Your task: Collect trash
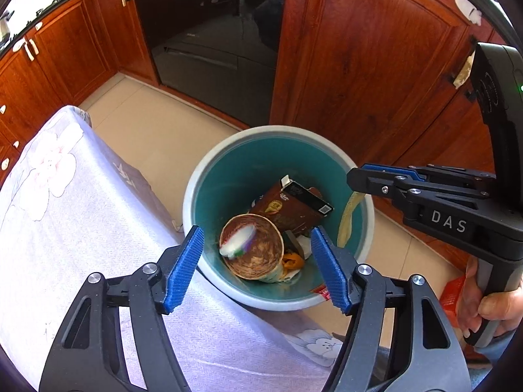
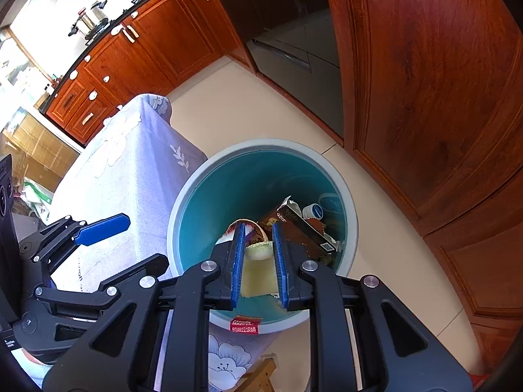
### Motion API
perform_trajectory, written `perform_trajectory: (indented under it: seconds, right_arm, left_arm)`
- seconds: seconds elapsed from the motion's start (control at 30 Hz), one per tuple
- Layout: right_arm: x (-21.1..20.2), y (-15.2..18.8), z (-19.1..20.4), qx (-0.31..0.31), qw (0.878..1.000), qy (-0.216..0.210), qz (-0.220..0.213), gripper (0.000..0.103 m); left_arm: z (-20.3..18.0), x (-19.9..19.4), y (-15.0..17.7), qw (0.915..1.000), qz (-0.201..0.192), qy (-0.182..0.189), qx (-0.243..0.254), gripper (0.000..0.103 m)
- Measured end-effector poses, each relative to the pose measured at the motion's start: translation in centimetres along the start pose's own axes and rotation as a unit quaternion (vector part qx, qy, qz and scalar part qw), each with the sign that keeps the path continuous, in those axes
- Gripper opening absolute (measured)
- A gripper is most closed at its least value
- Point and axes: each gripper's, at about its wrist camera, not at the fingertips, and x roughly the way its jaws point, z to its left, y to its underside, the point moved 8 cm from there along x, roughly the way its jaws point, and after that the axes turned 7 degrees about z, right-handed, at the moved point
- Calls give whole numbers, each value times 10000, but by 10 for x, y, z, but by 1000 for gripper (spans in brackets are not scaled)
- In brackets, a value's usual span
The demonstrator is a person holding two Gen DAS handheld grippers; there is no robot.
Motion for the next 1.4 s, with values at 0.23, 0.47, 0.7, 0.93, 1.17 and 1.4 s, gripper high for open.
perform_trajectory:
  seconds: [0.23,0.47,0.7,0.93,1.17,1.4]
  right_arm:
    - [2,1,1,13,10000,8,62,26]
    - [-4,-1,10,-27,10000,30,-8,86]
    - [-17,2,21,-152,9998,143,-38,96]
    - [-48,13,41,-547,9976,350,-250,96]
    - [-81,38,61,-1075,9908,731,-369,96]
    - [-104,67,75,-1430,9815,1197,-433,96]
  left_arm:
    - [6,-1,4,9999,18,-25,-95,79]
    - [11,-14,7,9997,-176,-90,-162,97]
    - [20,-33,17,9983,-315,-273,-412,99]
    - [37,-65,41,9949,-444,-382,-816,99]
    - [51,-100,73,9888,-670,-458,-1251,99]
    - [55,-124,101,9845,-769,-502,-1494,99]
